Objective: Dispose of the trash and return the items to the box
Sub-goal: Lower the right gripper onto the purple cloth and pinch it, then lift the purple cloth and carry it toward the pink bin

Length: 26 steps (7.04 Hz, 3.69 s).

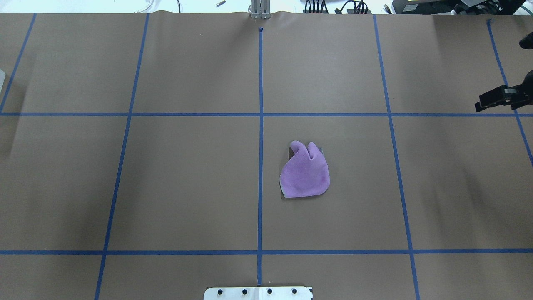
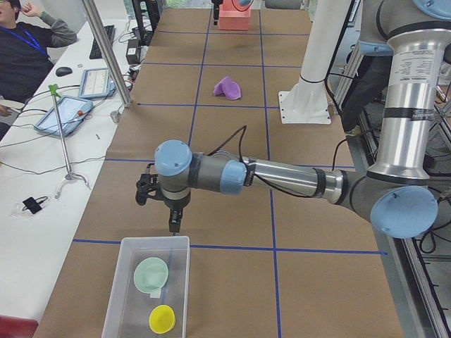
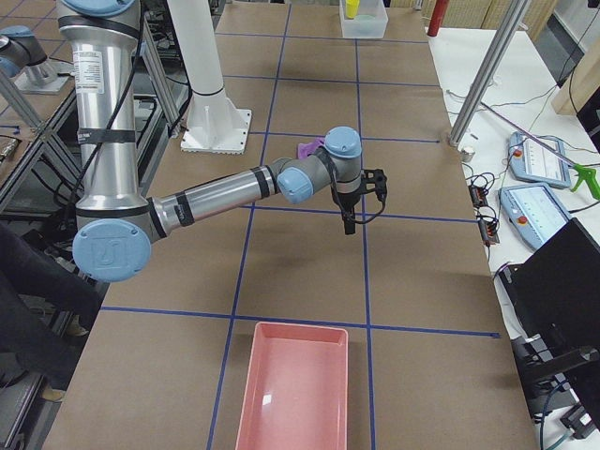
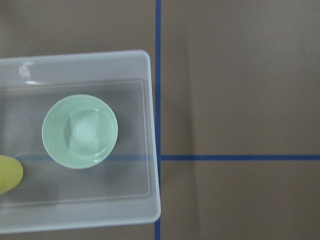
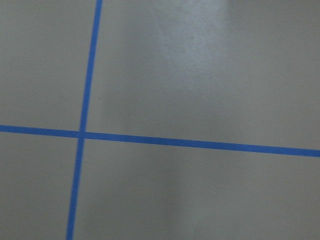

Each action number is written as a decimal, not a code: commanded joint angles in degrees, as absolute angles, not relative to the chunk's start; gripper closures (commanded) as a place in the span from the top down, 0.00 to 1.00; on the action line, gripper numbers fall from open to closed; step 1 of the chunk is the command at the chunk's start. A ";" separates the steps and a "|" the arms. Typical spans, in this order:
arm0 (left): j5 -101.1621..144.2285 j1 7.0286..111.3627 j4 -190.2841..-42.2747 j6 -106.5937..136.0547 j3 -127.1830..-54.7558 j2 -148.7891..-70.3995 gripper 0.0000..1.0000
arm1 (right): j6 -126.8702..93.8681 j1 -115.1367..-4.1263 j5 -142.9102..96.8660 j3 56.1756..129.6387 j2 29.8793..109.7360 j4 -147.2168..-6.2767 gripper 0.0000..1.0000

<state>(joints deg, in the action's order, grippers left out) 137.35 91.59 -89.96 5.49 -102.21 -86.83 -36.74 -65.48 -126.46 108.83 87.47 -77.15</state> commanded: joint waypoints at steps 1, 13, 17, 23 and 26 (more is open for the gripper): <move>137.37 91.49 -89.65 5.36 -105.65 -83.85 0.99 | -53.79 -54.90 -120.98 110.48 80.20 -77.34 1.00; 137.29 91.32 -90.00 5.45 -103.62 -83.76 0.99 | -84.11 -21.98 -86.15 107.75 62.22 -91.40 0.64; 137.29 91.23 -90.18 5.01 -102.92 -83.85 0.99 | -87.45 -22.93 -86.04 108.28 61.26 -91.05 0.00; 136.85 91.14 -92.27 4.83 -98.08 -82.00 0.99 | -60.54 -48.81 -111.99 108.98 66.51 -91.49 0.00; 136.84 91.05 -92.37 4.83 -98.26 -81.91 0.99 | -34.65 -70.06 -127.49 109.16 77.82 -91.67 0.00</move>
<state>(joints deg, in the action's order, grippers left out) 136.79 91.07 -92.12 4.84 -98.21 -81.96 -46.65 -61.30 -122.14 109.14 72.50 -91.57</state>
